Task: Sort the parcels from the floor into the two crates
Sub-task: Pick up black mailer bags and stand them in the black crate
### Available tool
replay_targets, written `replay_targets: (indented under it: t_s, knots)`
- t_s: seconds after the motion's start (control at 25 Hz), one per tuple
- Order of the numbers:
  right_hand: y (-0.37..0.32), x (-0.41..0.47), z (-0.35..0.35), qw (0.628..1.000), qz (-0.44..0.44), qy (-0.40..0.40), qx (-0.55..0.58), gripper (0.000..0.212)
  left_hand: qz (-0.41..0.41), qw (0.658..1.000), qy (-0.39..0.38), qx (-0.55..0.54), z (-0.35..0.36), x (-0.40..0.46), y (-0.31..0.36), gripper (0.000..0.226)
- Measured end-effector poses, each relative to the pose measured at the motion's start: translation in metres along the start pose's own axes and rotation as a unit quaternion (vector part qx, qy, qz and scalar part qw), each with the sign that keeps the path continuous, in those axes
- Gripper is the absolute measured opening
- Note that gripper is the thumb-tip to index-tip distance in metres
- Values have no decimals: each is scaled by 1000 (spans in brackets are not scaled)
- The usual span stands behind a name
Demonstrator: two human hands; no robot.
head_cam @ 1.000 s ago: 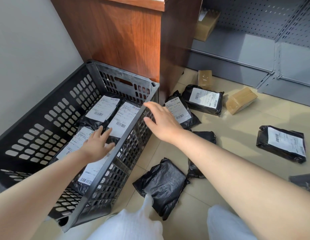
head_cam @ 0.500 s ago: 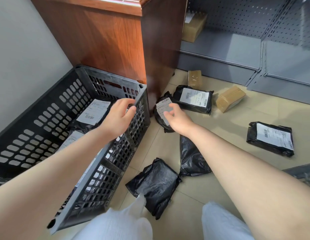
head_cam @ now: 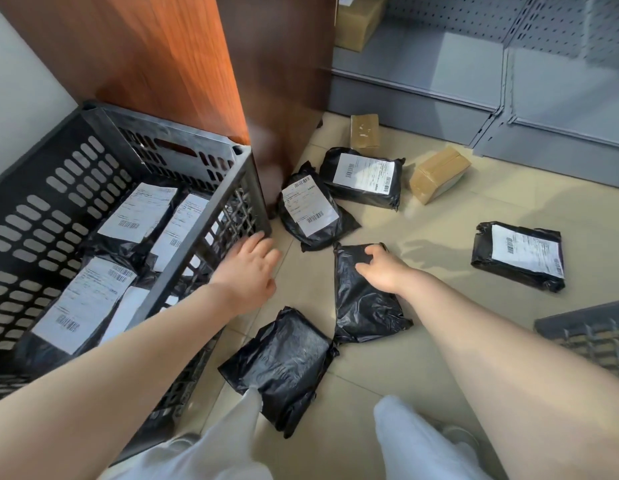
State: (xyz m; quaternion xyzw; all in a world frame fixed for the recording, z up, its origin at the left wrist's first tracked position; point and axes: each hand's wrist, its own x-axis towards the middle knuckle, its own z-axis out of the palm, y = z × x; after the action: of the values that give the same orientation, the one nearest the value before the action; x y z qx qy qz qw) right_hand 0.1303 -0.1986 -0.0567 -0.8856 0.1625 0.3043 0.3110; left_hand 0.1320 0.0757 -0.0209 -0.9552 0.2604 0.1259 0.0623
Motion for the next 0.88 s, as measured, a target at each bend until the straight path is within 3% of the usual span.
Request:
replay_targets:
  t_s: [0.16, 0.28, 0.52, 0.76, 0.88]
  knots:
    - [31, 14, 18, 999, 38, 5, -13, 58, -38, 979, -168, -112, 43, 8, 24, 61]
    - [49, 21, 31, 995, 81, 28, -51, 52, -49, 962, -217, -160, 62, 6, 31, 63]
    - [72, 15, 47, 993, 102, -11, -60, 37, 9, 966, -215, -145, 80, -1, 47, 61]
    - [68, 16, 41, 971, 146, 11, 188, 18, -72, 923, -173, -335, 71, 8, 61, 67]
    - [50, 11, 33, 955, 144, -12, 261, 16, -35, 916, -128, -378, 56, 12, 77, 82]
